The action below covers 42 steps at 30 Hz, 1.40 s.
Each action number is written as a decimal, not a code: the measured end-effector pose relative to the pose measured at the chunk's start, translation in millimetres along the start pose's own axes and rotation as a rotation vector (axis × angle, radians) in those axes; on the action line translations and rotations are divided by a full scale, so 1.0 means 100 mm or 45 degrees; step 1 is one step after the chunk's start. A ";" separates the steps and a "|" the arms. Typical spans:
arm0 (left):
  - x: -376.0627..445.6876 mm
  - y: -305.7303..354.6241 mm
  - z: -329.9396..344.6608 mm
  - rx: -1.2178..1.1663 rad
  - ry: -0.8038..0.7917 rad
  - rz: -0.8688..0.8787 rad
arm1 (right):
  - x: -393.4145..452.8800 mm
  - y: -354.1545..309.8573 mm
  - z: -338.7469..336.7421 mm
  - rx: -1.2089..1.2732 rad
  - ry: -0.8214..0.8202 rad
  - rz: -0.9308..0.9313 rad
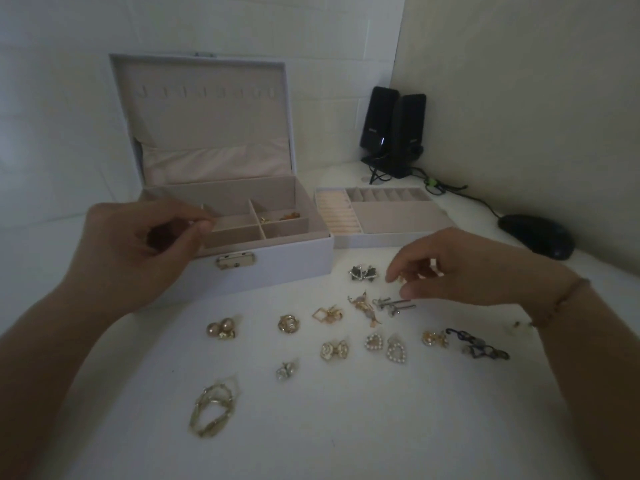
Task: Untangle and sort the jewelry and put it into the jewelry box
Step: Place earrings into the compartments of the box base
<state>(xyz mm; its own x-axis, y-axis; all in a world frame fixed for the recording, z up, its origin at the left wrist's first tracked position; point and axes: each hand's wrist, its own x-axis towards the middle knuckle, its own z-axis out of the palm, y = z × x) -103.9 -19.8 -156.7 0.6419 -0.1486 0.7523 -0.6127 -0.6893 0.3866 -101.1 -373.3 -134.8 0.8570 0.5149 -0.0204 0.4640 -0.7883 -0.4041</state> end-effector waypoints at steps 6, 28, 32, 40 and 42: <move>0.01 0.00 0.01 -0.044 0.010 0.001 | 0.13 -0.18 0.20 -0.150 0.074 -0.166; 0.01 -0.05 0.02 -0.102 0.034 0.016 | 0.12 -0.28 0.26 -0.176 0.128 -0.248; 0.01 -0.06 0.01 -0.103 0.005 0.011 | 0.16 -0.34 0.31 -0.179 0.203 -0.281; 0.01 -0.04 0.02 -0.051 0.023 -0.009 | 0.13 -0.35 0.30 -0.094 0.249 -0.303; 0.01 -0.04 0.01 -0.047 0.012 -0.003 | 0.12 -0.35 0.30 -0.094 0.242 -0.284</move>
<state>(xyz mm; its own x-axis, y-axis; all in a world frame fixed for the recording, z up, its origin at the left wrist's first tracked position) -100.1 -17.8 -158.2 0.6392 -0.1403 0.7562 -0.6278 -0.6631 0.4077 -113.4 -329.2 -148.6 0.7552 0.6116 0.2357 0.6549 -0.6885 -0.3116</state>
